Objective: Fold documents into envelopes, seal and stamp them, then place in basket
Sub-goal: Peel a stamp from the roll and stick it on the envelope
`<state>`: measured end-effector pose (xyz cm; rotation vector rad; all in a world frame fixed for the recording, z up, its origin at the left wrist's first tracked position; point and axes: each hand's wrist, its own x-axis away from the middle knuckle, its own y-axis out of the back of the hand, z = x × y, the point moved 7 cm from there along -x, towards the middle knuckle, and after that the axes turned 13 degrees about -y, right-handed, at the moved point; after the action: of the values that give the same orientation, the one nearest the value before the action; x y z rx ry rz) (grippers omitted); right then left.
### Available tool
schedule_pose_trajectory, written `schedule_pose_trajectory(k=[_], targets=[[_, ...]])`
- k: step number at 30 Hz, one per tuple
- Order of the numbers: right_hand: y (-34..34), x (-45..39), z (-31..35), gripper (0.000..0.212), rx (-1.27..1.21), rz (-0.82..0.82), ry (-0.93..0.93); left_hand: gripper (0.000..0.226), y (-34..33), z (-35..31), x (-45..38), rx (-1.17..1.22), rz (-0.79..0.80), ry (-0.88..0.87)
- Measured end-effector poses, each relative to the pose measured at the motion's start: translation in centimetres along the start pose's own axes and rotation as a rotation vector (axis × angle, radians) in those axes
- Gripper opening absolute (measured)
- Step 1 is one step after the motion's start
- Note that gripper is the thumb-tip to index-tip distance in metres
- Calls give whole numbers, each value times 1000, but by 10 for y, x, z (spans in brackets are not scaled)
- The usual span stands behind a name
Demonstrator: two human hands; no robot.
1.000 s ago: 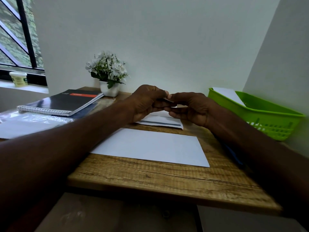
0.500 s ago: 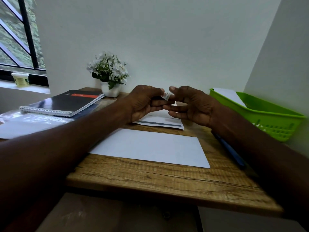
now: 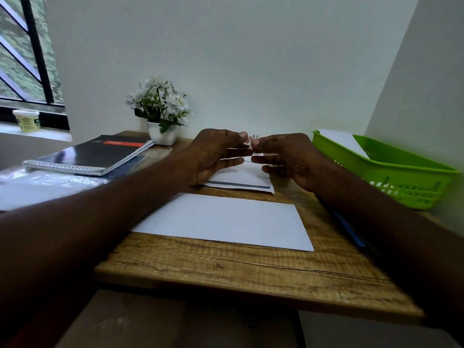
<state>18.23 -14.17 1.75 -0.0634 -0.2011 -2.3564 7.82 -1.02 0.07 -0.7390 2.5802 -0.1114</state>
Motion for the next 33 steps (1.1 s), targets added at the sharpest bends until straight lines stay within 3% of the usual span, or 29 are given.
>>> schedule_pose_trajectory(k=[3, 9, 21, 27, 30, 33], targets=[[-2, 2, 0, 20, 40, -35, -5, 21, -1, 1, 1, -45, -1, 1], [-8, 5, 4, 36, 174, -108, 85, 20, -2, -1, 1, -168, -28, -14], [-5, 8, 16, 38, 441, -270, 236, 21, -2, -7, -1, -370, -55, -82], [-9, 9, 22, 59, 796, -453, 332, 24, 5, -12, -2, -363, -159, -110], [-2, 8, 21, 48, 809, -463, 376, 23, 27, -20, -4, -392, -267, -130], [-1, 14, 30, 8, 761, -477, 479, 17, 27, -20, -3, -449, -239, -167]])
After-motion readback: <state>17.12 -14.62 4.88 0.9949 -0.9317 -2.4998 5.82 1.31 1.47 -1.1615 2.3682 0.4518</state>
